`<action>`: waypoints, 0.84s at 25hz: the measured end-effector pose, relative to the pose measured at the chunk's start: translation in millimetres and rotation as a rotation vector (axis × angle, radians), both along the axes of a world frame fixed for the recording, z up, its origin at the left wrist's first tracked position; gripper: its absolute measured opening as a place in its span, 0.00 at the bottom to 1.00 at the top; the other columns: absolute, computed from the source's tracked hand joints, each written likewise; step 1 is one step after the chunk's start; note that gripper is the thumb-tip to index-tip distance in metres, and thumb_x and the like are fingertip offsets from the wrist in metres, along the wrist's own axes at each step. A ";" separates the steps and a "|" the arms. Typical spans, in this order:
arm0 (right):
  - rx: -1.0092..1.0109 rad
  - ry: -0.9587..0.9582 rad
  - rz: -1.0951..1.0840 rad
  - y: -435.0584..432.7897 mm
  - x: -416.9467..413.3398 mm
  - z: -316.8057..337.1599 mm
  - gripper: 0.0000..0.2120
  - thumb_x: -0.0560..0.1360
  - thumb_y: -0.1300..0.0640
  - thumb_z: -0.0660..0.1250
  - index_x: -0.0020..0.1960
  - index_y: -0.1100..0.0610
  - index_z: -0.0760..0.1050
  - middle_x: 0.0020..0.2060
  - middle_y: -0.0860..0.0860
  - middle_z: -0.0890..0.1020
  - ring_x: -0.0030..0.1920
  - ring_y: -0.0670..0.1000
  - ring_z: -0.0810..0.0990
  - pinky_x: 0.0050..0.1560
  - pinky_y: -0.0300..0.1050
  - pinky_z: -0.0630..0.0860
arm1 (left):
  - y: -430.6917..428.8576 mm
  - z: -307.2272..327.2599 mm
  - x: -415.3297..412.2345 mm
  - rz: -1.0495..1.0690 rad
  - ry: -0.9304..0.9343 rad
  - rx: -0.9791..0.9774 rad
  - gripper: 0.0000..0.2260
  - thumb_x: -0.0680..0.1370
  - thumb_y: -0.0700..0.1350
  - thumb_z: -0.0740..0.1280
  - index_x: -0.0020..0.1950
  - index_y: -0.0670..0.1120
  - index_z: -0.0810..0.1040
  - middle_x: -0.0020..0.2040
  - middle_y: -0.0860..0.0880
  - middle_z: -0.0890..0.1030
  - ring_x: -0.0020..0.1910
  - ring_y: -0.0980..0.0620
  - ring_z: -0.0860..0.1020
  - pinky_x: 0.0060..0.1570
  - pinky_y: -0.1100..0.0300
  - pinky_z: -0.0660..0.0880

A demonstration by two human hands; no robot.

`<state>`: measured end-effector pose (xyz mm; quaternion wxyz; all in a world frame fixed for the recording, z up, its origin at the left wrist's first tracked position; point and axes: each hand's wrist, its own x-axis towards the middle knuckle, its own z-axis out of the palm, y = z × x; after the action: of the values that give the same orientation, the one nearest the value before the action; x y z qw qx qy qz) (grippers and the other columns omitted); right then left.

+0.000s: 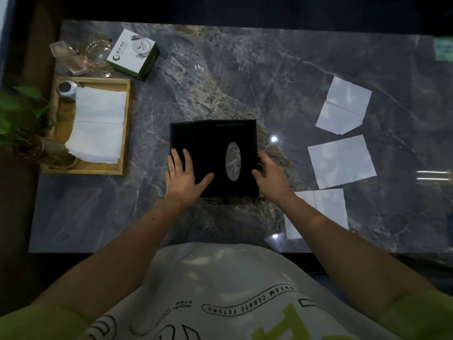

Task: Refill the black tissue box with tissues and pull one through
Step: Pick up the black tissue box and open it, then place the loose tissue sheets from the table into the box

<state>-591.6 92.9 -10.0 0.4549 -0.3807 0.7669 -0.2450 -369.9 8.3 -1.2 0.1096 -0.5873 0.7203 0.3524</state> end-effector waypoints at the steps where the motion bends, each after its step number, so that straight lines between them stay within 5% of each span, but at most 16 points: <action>1: -0.005 -0.017 0.002 0.6 -1.0 0.9 0.27 0.78 0.61 0.62 0.74 0.46 0.61 0.65 0.50 0.77 0.66 0.51 0.75 0.67 0.55 0.73 | 0.6 1.3 -1.5 0.005 -0.001 -0.009 0.44 0.76 0.66 0.59 0.78 0.47 0.37 0.78 0.40 0.34 0.77 0.41 0.35 0.75 0.44 0.41; 6: -0.027 -0.071 -0.056 18.0 -10.1 8.0 0.31 0.78 0.58 0.66 0.77 0.54 0.57 0.72 0.53 0.70 0.70 0.52 0.71 0.68 0.48 0.71 | 12.7 10.1 -21.9 -0.020 0.144 -0.174 0.40 0.77 0.60 0.62 0.80 0.46 0.45 0.79 0.38 0.38 0.78 0.40 0.40 0.76 0.45 0.44; 13: -0.080 0.024 -0.289 83.6 -63.2 9.6 0.28 0.75 0.52 0.70 0.72 0.55 0.66 0.65 0.51 0.75 0.65 0.50 0.74 0.65 0.47 0.73 | 54.9 18.7 -98.4 -0.277 0.433 -0.258 0.27 0.76 0.47 0.68 0.74 0.45 0.66 0.77 0.40 0.59 0.76 0.42 0.59 0.74 0.52 0.59; 18: 0.026 0.159 -0.445 143.9 -101.0 0.3 0.28 0.74 0.54 0.71 0.72 0.54 0.66 0.68 0.55 0.71 0.67 0.55 0.71 0.69 0.54 0.70 | 93.5 10.3 -155.1 -0.413 0.520 -0.081 0.21 0.74 0.42 0.69 0.67 0.45 0.72 0.66 0.45 0.71 0.66 0.47 0.71 0.65 0.53 0.71; 21: 0.105 0.207 -0.506 171.7 -114.6 -3.2 0.28 0.74 0.55 0.71 0.71 0.58 0.67 0.66 0.58 0.71 0.65 0.56 0.72 0.67 0.55 0.71 | 105.8 -3.1 -183.9 -0.377 0.443 0.038 0.23 0.75 0.44 0.70 0.68 0.44 0.71 0.65 0.44 0.72 0.64 0.46 0.72 0.63 0.60 0.68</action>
<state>-706.1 264.6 -13.2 0.3175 -0.1758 0.8917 -0.2705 -553.8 114.1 -4.3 0.0243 -0.3497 0.8164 0.4589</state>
